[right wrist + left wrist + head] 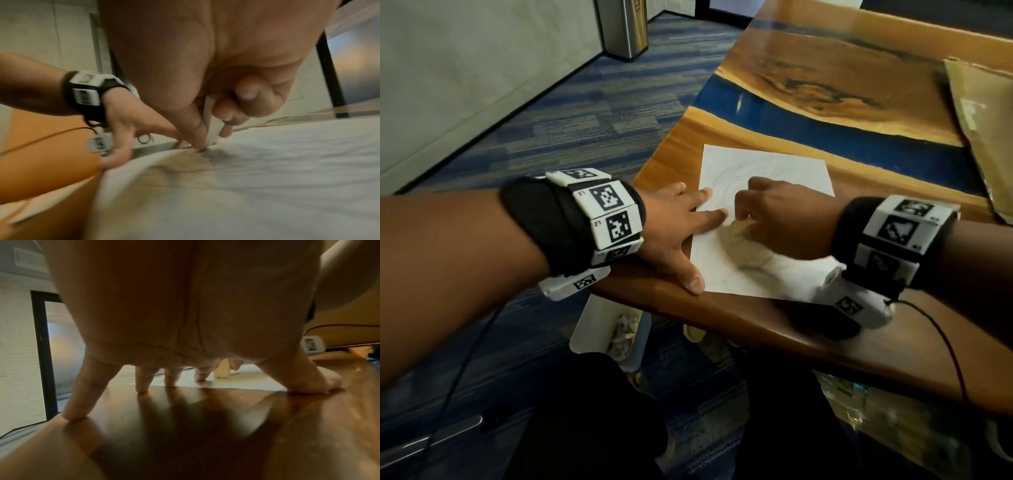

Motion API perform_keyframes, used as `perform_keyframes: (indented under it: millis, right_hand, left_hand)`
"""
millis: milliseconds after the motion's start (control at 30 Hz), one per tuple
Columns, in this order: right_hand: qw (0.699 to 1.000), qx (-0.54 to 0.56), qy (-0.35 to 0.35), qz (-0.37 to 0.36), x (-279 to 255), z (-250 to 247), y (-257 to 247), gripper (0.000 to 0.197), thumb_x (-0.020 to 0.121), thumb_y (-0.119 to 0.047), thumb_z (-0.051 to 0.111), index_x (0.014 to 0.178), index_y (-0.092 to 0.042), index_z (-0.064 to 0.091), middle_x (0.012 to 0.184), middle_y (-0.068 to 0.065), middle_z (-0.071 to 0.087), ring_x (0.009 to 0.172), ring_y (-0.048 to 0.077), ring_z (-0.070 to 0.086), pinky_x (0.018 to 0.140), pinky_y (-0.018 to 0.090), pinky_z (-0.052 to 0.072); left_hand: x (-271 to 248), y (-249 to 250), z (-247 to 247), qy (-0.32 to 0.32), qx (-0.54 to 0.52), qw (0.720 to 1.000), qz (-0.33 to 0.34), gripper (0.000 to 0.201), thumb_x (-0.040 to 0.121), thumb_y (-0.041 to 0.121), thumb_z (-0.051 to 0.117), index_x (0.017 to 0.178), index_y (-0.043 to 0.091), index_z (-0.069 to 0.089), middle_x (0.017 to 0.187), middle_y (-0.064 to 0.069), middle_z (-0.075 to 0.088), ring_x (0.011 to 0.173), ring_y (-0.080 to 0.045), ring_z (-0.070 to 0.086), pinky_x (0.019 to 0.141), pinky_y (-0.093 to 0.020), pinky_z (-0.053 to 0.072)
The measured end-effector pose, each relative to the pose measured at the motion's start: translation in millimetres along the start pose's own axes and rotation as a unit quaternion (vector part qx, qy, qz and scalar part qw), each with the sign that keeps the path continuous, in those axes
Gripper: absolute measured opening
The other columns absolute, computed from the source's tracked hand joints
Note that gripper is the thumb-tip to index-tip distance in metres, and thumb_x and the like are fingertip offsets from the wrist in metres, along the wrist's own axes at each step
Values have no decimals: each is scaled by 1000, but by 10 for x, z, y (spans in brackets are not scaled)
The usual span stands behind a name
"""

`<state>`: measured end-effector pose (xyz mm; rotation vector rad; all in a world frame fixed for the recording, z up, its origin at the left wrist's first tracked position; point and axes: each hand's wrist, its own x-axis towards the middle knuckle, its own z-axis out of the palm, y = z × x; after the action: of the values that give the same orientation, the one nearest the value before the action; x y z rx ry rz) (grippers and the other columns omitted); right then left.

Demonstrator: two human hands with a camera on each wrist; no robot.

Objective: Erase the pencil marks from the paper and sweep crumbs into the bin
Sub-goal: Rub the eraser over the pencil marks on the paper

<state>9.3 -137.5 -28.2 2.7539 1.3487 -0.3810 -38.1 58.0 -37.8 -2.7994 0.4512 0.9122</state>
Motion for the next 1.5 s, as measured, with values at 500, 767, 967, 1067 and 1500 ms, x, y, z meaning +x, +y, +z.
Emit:
perform_keyframes:
  millis: [500,767,967,1067,1500]
  right_hand:
    - [998,2,-26,-65,-26,35,-96,31,97,-30,55,127,-24,51,117,-5,44,89,12,50,79,26,42]
    - [988,-65,-45,-130,-201,65,-252,37,97,-36,52,134,-31,46,125,-3,39,78,15,47,68,28,41]
    - [995,-86,-5,-46,-73,0,-56,39,98,-29,53,136,-30,45,111,-2,40,74,17,51,64,30,45]
    - [988,-95,-38,-115,-157,40,-180,34,98,-31,52,132,-30,48,109,-6,34,76,17,49,64,28,42]
    - [997,-71,-8,-9,-111,-56,-47,37,98,-32,54,134,-28,49,119,0,45,79,18,54,69,32,49]
  left_hand:
    - [22,-5,-25,8,-8,1000,-1,135,45,97,49,155,43,-6,166,9,-16,153,-30,-8,116,-66,21]
    - [33,0,-60,-7,-4,1000,-1,126,46,97,51,151,53,-3,165,8,-16,152,-32,-8,115,-67,20]
    - [20,42,-96,7,24,1000,-6,124,50,95,53,150,54,-8,165,6,-8,150,-32,2,112,-60,27]
    - [6,42,-117,-2,21,1000,-4,125,47,95,53,152,51,0,165,6,-8,150,-33,2,113,-61,26]
    - [27,50,-89,9,33,999,-11,128,47,97,51,150,54,-12,165,4,-6,150,-35,4,113,-62,26]
